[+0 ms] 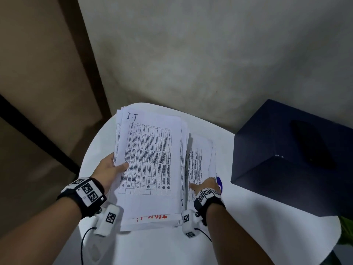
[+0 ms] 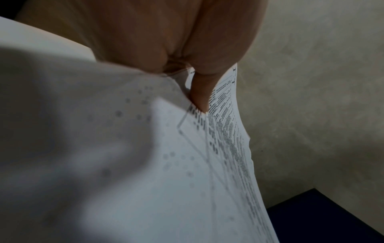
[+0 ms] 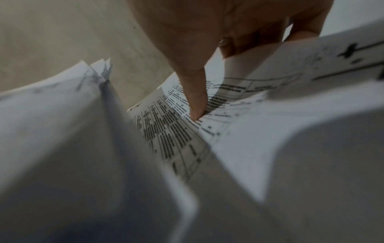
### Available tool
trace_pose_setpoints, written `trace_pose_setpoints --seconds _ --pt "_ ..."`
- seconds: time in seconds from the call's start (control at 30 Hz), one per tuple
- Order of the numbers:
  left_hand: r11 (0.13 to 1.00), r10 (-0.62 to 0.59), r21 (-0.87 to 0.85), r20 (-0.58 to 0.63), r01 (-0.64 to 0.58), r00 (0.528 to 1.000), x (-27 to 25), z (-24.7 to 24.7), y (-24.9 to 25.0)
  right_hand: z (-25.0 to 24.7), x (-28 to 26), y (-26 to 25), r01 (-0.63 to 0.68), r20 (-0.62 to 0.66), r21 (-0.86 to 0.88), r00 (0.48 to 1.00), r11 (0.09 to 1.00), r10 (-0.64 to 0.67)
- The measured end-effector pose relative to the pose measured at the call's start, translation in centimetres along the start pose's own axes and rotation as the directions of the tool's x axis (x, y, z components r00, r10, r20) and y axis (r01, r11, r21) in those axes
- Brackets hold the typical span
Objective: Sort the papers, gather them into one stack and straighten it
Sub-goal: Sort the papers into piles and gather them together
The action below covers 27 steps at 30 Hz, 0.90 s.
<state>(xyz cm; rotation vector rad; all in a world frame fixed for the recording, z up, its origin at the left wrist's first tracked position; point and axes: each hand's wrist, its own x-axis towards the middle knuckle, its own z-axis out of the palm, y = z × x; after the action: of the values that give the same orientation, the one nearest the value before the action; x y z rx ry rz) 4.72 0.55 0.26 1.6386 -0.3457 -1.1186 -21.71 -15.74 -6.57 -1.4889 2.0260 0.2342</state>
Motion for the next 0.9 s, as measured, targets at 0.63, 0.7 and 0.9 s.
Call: trace_pose_setpoints --seconds 0.63,0.7,0.9 --pt "0.994 -0.022 0.108 0.026 0.019 0.999 1.0 -2.6 -1.6 -1.8 -2.3 1.2 0.052 -0.024 0.387 0.999 0.920 -0.047" --pt "0.982 -0.069 0.175 0.013 0.066 0.998 1.2 -2.4 -2.4 -4.8 -3.6 1.4 0.140 -0.137 0.432 0.987 0.891 -0.089" --pt "0.898 -0.119 0.424 -0.015 0.114 0.993 1.3 0.1 -4.7 -16.5 -8.8 1.5 0.469 -0.601 0.351 0.776 0.810 -0.189"
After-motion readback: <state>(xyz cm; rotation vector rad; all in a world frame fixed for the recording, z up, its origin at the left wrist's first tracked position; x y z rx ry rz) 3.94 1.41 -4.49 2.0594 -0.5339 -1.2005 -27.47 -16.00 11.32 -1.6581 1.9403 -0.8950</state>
